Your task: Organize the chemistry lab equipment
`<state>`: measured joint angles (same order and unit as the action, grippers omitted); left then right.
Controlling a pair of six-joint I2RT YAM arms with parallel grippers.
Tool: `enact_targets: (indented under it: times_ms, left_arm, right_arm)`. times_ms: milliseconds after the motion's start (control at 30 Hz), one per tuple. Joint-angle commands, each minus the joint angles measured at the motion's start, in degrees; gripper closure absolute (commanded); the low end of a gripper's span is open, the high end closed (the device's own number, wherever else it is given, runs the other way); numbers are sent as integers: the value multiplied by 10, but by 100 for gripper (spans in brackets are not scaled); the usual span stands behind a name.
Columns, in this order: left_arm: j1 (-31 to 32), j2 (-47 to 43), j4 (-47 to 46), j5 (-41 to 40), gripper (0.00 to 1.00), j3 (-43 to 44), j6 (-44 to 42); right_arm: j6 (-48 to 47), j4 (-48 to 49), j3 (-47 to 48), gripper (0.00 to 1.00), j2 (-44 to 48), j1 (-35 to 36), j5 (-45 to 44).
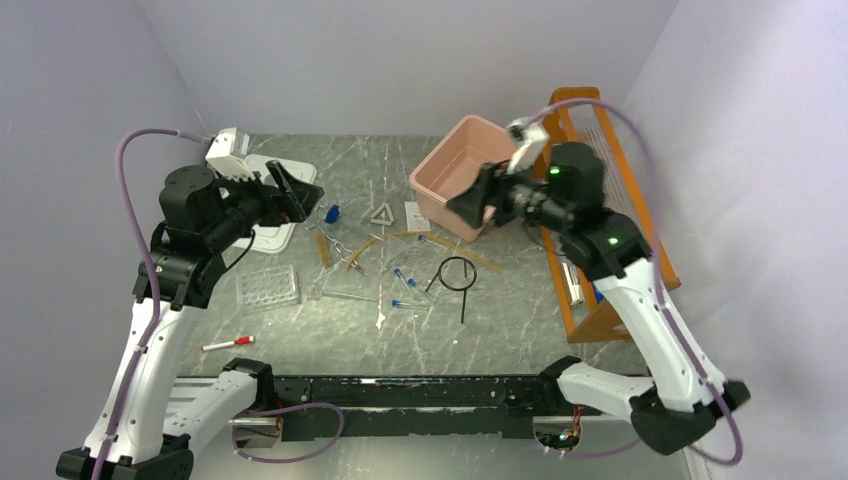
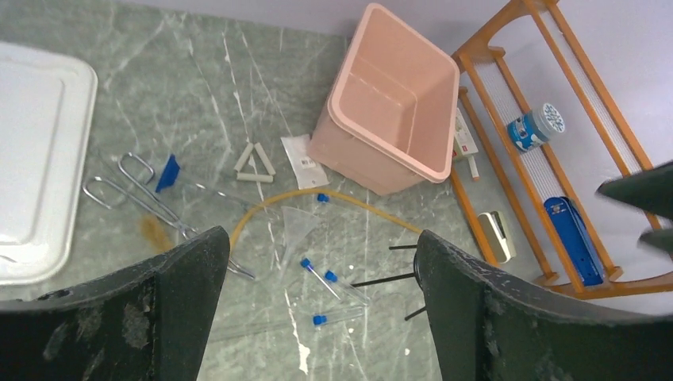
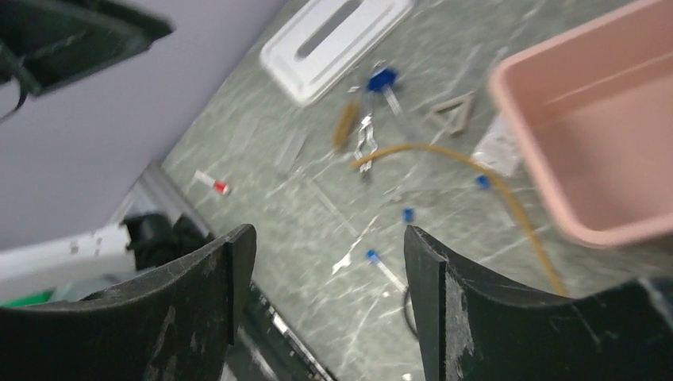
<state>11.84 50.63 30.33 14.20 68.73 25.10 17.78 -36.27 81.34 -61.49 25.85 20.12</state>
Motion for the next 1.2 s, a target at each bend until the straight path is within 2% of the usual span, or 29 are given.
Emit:
enact_targets:
  times_ms: [0, 100, 200, 300, 467, 667, 867, 933, 1167]
  left_arm:
    - [0, -8, 9, -20, 9, -28, 66]
    - [0, -7, 30, -60, 10, -41, 93]
    - [0, -11, 54, -128, 11, -48, 113]
    - [0, -31, 31, -141, 11, -69, 91]
    - [0, -49, 18, -169, 9, -81, 62]
    - [0, -27, 11, -163, 10, -81, 51]
    - [0, -24, -47, -147, 10, -106, 60]
    - [0, -17, -59, -147, 10, -109, 63]
    - [0, 24, -71, -135, 11, -93, 58]
  right_arm:
    - [-11, -10, 16, 29, -53, 137, -117]
    - [-15, -20, 23, 34, -107, 213, -186]
    - [-31, -22, 23, 48, -165, 275, -259]
    - [-59, -8, -1, 57, -216, 306, -303]
    - [-161, 73, -99, 58, -276, 347, -308]
    - [-215, 77, -138, 62, -326, 352, -284]
    - [-256, 63, -162, 62, -379, 352, -276]
    - [-266, 69, -163, 59, -393, 352, -273]
    - [-275, 69, -146, 57, -444, 351, -293]
